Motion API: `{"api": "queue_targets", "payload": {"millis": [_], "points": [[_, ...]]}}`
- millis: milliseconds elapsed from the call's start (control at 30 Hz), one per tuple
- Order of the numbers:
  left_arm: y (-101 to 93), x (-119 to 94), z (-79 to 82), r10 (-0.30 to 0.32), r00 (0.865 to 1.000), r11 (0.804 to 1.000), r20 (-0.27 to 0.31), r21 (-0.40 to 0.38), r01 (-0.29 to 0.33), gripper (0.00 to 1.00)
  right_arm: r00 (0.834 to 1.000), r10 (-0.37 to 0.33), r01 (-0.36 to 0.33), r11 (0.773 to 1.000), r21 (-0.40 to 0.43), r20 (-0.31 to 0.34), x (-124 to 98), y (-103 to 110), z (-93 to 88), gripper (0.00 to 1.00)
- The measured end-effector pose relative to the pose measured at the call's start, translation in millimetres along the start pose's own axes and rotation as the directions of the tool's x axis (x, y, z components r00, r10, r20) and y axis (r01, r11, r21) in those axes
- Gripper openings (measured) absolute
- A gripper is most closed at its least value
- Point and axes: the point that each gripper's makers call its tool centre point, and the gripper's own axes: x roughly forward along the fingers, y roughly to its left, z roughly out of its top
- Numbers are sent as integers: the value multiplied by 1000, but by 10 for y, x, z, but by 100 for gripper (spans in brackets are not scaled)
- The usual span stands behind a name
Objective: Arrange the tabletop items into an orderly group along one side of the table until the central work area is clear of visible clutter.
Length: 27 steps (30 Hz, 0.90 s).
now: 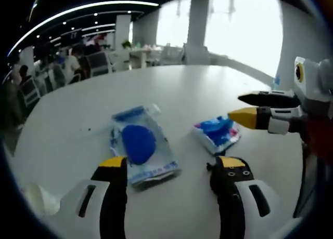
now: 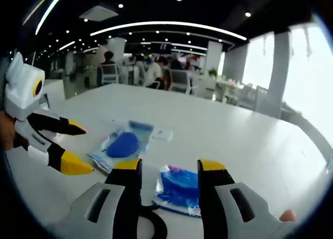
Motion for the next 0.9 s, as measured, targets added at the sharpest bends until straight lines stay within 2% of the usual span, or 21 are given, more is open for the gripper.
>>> {"api": "queue_targets", "payload": {"millis": [233, 567, 900], "points": [[154, -189, -165, -3, 1000, 1000, -12, -5, 3, 72, 1000, 10, -10, 1000, -18, 0, -16, 231, 58, 43], [319, -417, -293, -6, 1000, 1000, -6, -12, 6, 71, 1000, 24, -24, 998, -60, -4, -23, 559, 151, 42], [419, -466, -318, -33, 999, 999, -10, 5, 33, 71, 998, 54, -58, 992, -110, -39, 75, 895, 64, 42]]}}
